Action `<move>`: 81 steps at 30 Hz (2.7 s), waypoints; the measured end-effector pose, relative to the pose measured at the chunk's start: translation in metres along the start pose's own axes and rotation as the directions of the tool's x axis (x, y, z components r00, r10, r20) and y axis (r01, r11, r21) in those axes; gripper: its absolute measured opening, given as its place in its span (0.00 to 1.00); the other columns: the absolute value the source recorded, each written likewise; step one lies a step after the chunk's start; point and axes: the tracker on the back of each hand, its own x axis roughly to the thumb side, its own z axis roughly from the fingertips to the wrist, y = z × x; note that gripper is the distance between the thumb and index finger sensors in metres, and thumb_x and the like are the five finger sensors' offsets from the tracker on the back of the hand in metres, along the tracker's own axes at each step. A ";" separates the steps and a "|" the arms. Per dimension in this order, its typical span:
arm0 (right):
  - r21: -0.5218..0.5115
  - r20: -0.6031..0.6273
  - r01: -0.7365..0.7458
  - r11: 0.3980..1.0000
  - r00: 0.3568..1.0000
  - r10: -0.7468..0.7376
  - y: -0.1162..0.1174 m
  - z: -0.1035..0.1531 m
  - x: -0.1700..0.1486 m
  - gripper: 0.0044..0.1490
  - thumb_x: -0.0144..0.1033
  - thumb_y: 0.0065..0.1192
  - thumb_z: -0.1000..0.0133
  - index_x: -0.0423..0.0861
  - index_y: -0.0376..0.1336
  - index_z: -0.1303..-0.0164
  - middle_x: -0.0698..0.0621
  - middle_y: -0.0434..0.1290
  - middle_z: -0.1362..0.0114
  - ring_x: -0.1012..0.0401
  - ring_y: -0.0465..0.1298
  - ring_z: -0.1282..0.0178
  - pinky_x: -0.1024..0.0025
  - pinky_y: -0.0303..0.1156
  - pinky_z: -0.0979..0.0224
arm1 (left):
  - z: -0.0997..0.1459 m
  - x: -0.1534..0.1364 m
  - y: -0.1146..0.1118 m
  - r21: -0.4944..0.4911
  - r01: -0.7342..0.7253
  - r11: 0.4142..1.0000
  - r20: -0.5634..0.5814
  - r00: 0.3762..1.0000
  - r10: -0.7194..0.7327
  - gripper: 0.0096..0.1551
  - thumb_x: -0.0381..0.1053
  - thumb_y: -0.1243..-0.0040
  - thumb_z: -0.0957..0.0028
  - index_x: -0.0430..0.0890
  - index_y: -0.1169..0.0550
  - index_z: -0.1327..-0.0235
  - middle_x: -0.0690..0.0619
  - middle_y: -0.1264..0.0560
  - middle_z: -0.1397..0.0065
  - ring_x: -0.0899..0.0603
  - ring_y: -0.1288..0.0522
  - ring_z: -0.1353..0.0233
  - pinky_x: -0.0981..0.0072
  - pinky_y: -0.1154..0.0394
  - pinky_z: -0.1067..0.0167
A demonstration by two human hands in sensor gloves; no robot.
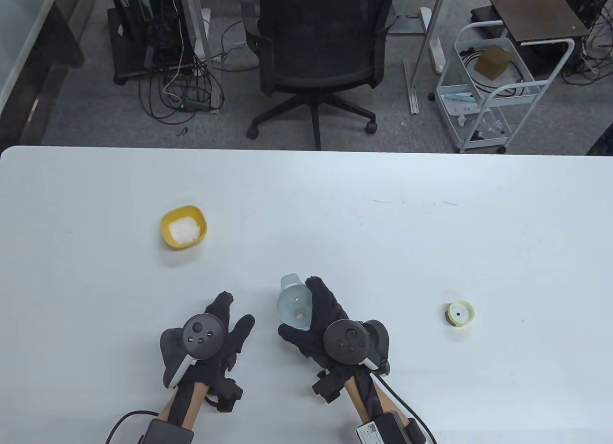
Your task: Unscrew the press dispenser and pour salt into it
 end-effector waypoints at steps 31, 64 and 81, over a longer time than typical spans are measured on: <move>-0.123 -0.433 -0.110 0.986 0.900 0.047 -0.079 0.007 -0.071 0.71 0.49 0.70 0.37 0.07 0.40 0.19 0.09 0.54 0.24 0.19 0.64 0.31 0.19 0.58 0.34 | 0.001 0.000 0.002 0.003 -0.004 1.000 -0.004 1.000 0.004 0.56 0.67 0.47 0.37 0.26 0.42 0.14 0.23 0.34 0.20 0.27 0.25 0.28 0.29 0.31 0.35; 0.021 -0.189 -0.596 0.803 0.786 0.588 -0.055 0.002 -0.029 0.61 0.51 0.54 0.31 0.18 0.36 0.13 0.14 0.45 0.17 0.16 0.52 0.26 0.18 0.53 0.32 | 0.006 0.013 0.008 0.047 0.081 0.996 0.046 0.995 -0.083 0.56 0.67 0.47 0.38 0.27 0.42 0.13 0.23 0.35 0.19 0.26 0.25 0.27 0.29 0.31 0.35; 0.176 0.063 -0.711 0.681 0.699 0.713 -0.026 0.018 0.010 0.57 0.50 0.53 0.31 0.21 0.39 0.12 0.17 0.49 0.15 0.19 0.53 0.24 0.20 0.54 0.30 | 0.023 0.041 0.013 0.252 0.545 0.800 0.170 0.789 -0.591 0.57 0.68 0.47 0.39 0.31 0.44 0.11 0.22 0.42 0.14 0.19 0.36 0.20 0.25 0.35 0.32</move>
